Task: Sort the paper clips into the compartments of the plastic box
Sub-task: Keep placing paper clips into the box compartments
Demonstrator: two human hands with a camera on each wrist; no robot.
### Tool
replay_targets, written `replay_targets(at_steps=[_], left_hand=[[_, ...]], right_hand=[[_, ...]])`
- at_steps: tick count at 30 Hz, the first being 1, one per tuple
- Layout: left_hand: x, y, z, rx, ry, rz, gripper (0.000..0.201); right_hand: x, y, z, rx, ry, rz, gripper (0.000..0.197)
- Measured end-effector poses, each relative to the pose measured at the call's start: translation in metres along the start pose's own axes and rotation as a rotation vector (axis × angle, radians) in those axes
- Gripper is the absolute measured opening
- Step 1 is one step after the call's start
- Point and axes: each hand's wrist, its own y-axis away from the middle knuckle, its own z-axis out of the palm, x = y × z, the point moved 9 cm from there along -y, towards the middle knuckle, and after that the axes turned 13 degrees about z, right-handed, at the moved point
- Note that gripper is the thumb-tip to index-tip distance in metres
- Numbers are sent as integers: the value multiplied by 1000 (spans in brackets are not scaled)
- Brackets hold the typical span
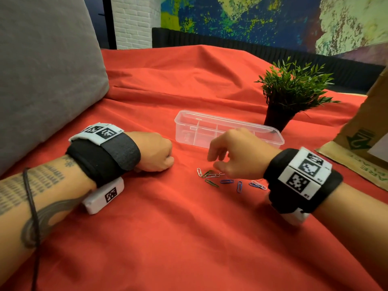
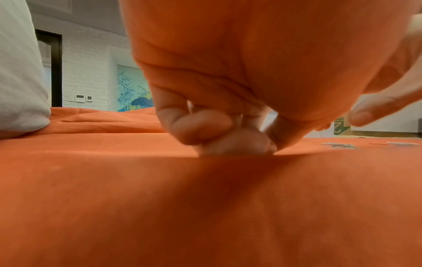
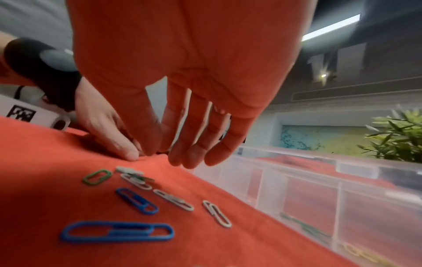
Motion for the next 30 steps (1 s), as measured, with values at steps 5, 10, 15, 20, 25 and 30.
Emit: replay_targets(at_steps=[5,10,15,20,25,30], left_hand=[[-1,-1,3,-8,5,11,44],[-2,-1,3,-8,6,6,46],[-4,-2,4,-8,-11,11,46],[-3,-1,3,-11,-1,6,46],[-3,-1,3,-22,0,-6,47],[-4,-3,5,-20,-6,2,49]], right_hand=[[-6,-2,27,-154,43,13,21],[-10,-7,36,-186,93,51,26],[-9,-5,34,-201,64,36,21],[1,-6,20,-133,5,27,14],[31,-15,-29,90,-120,101,10],[93,-25,-69,332,-167,345,8]])
